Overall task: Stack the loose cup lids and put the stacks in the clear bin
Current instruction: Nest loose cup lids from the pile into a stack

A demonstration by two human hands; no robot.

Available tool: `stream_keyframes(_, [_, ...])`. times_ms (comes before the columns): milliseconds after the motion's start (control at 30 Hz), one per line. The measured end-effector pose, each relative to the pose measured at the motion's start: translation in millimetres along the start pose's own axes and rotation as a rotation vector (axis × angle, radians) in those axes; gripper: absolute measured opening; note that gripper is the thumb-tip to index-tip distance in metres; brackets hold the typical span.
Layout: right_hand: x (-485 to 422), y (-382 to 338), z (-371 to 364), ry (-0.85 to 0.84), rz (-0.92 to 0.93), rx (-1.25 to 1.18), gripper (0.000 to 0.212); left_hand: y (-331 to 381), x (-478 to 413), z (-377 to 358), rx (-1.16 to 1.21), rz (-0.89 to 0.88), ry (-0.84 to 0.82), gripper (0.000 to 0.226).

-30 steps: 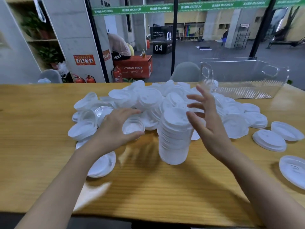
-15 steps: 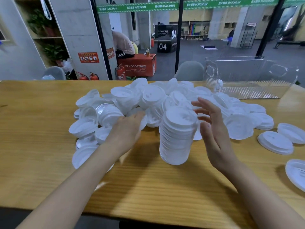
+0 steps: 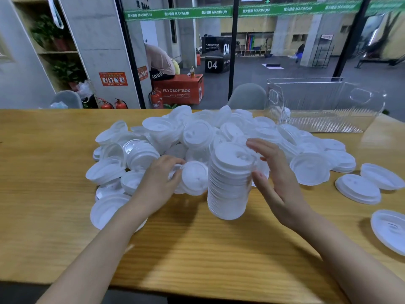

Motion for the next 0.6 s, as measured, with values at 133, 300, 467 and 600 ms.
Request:
stream_keyframes(133, [7,1,2,0.038,0.002,0.006,0.046,4,8,-12,-0.177,-0.069,-0.079,0.074])
stream_keyframes(300, [7,-2,3,0.072,-0.010,-0.022,0.048,8,14,-17,-0.183,-0.071,-0.126,0.098])
stream_keyframes(467, [10,-1,5,0.083,-0.018,-0.017,0.049,12,21,-22,-0.229,-0.097,-0.202,0.094])
stream_keyframes(600, [9,-2,4,0.082,-0.020,-0.017,0.049,8,26,-27,-0.261,-0.114,-0.292,0.100])
Point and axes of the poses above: each hand's wrist, its own x-axis away from the middle knuckle, its own z-axis out of the back of the hand, y = z × x, the point moved 10 cm from there along -x, towards the middle knuckle, and after that the axes turned 2 degrees about x, right-handed, at the moved point
